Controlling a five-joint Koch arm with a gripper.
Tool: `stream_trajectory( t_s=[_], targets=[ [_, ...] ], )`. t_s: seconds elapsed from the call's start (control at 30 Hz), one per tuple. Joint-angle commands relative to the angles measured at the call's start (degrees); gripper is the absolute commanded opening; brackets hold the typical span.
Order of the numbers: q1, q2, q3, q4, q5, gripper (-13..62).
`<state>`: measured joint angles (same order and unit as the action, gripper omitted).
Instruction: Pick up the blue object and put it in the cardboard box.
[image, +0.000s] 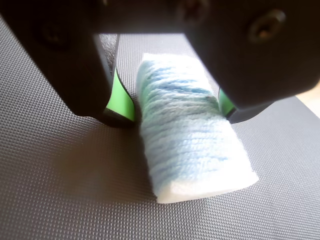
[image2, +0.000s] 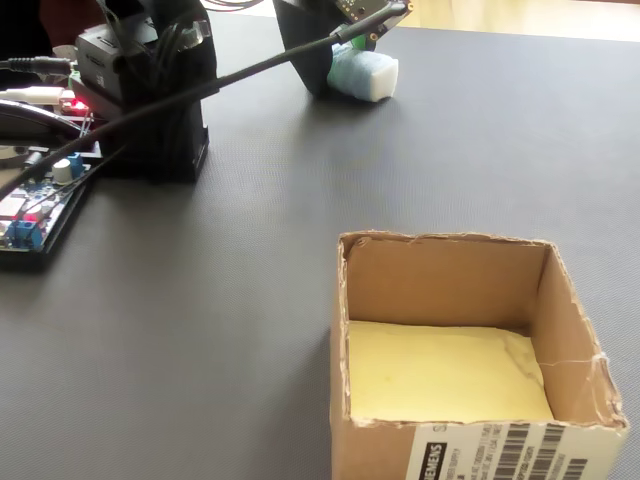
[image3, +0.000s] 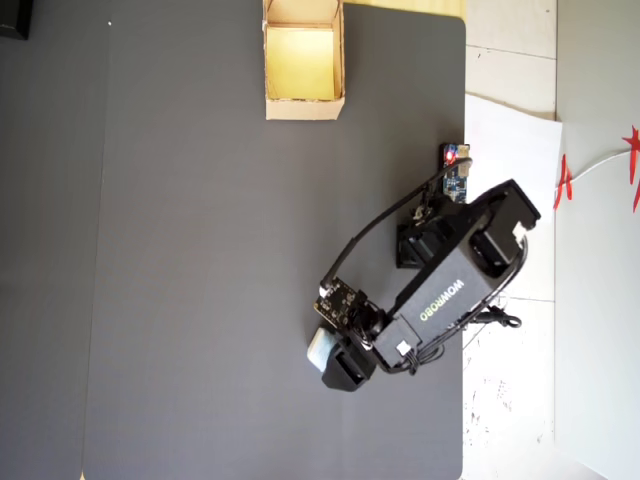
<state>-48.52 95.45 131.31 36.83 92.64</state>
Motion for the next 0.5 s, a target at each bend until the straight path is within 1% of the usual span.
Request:
stream_trajectory(
  t_s=[0.0, 0.1, 0.17, 0.3, 0.47],
  targets=[
    [-2.02, -2.37, -4.75, -4.13, 14.41, 28.4],
    [-1.93, -3.78, -4.75, -7.03, 13.54, 23.0],
    [-1.76, -4.75, -4.92, -8.7, 10.9, 17.4],
    [-1.49, -5.71, -4.75, -12.57, 10.2, 10.7],
    [0.62, -5.54, -4.83, -15.64, 8.96, 9.9]
  ],
)
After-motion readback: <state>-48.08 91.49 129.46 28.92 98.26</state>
